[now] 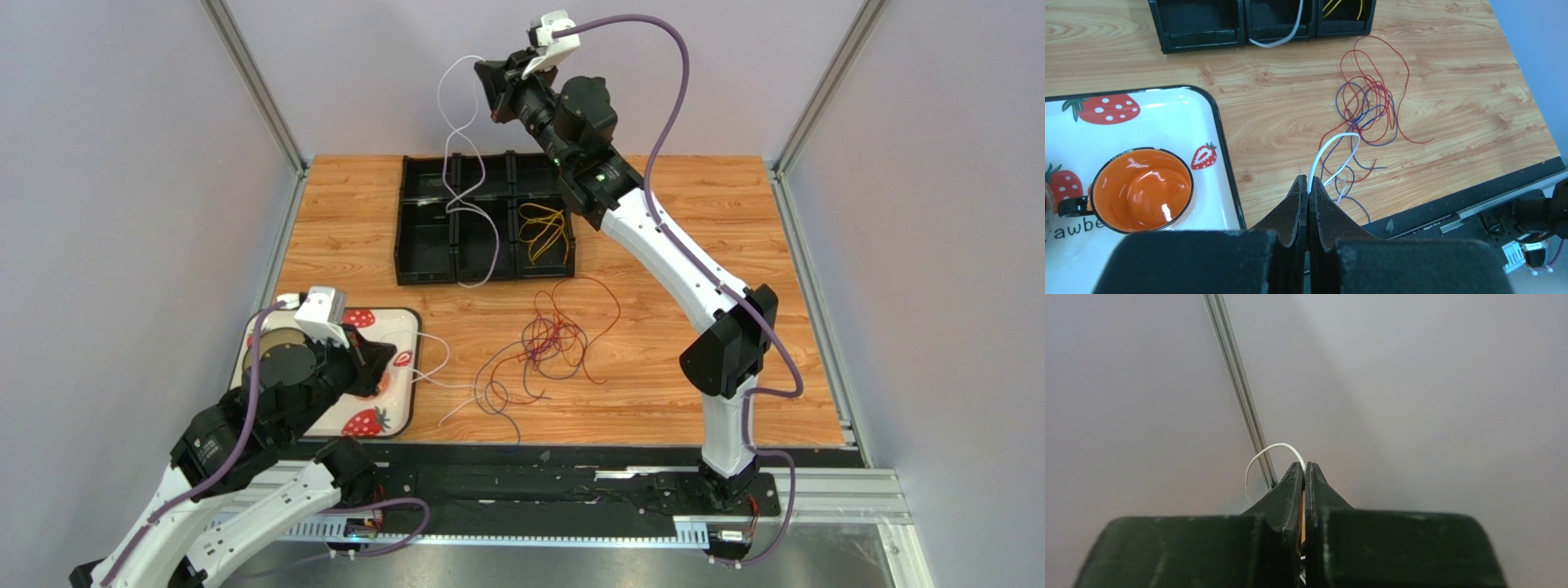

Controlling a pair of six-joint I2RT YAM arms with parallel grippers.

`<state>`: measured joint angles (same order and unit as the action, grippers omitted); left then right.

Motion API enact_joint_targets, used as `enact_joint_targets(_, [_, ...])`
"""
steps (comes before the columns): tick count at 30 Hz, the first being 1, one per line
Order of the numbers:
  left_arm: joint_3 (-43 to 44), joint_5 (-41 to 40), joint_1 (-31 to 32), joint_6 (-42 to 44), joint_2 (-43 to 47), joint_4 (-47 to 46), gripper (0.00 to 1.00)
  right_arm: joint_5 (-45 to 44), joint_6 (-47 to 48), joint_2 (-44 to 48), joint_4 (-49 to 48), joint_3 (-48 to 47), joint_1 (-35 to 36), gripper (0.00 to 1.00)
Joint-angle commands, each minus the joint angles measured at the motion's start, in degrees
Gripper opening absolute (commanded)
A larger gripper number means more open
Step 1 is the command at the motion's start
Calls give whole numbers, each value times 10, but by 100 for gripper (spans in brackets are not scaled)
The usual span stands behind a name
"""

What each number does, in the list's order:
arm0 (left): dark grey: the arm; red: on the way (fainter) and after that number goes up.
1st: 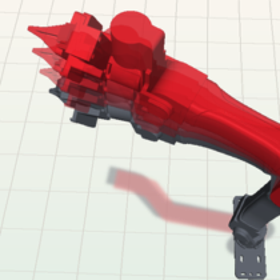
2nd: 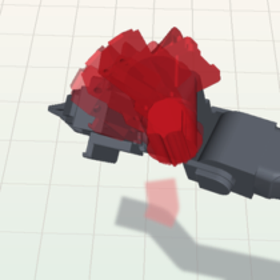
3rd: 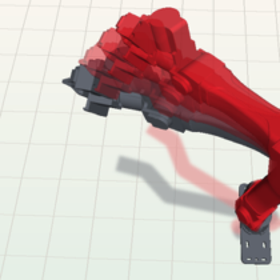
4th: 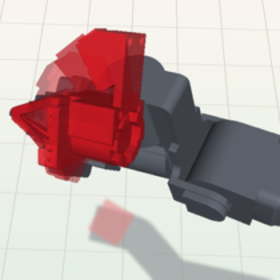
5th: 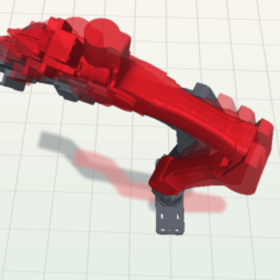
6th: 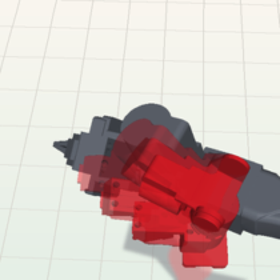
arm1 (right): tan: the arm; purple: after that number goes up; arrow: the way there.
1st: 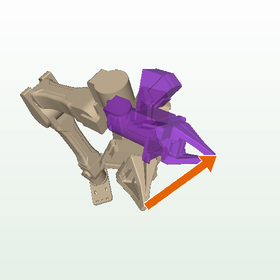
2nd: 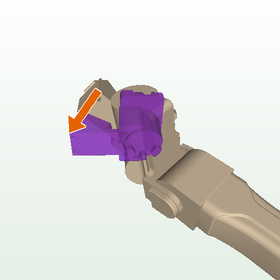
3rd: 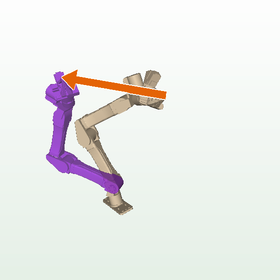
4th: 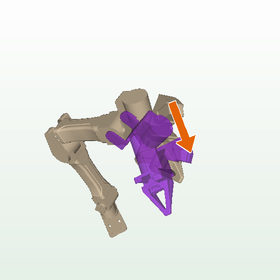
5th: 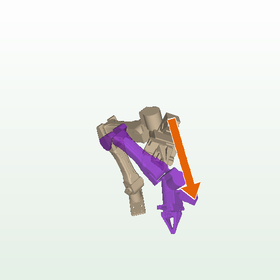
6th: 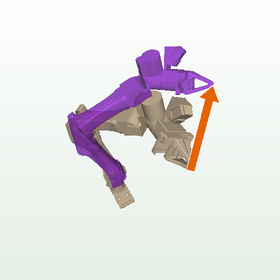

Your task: Untangle the cables

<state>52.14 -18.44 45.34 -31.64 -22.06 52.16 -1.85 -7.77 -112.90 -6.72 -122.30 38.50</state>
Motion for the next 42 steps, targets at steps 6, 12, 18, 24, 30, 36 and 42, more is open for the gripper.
enact_joint_targets(6, [2, -6, 1, -4, -3, -3, 0, -2, 27, -15, -69, -27, 2, 0])
enact_joint_targets(12, [2, -8, 1, -4, -10, -2, 0, 4, 38, -16, -136, 10, 3, 0])
enact_joint_targets(18, [2, -10, 1, -4, -13, -3, 0, -14, 57, -21, -179, 32, 0, 0])
enact_joint_targets(24, [2, -13, 1, -4, -20, 0, 0, 1, 47, -29, -203, 64, -10, 0])
enact_joint_targets(30, [2, -16, 1, -4, -25, 0, 0, 10, 25, -52, -201, 65, -25, 0])
enact_joint_targets(36, [3, -20, 1, -5, -32, 3, 0, 7, 8, -61, -217, 94, -34, 0])
enact_joint_targets(42, [3, -23, 1, -5, -34, 4, 0, 10, -27, -57, -243, 141, -50, 0])
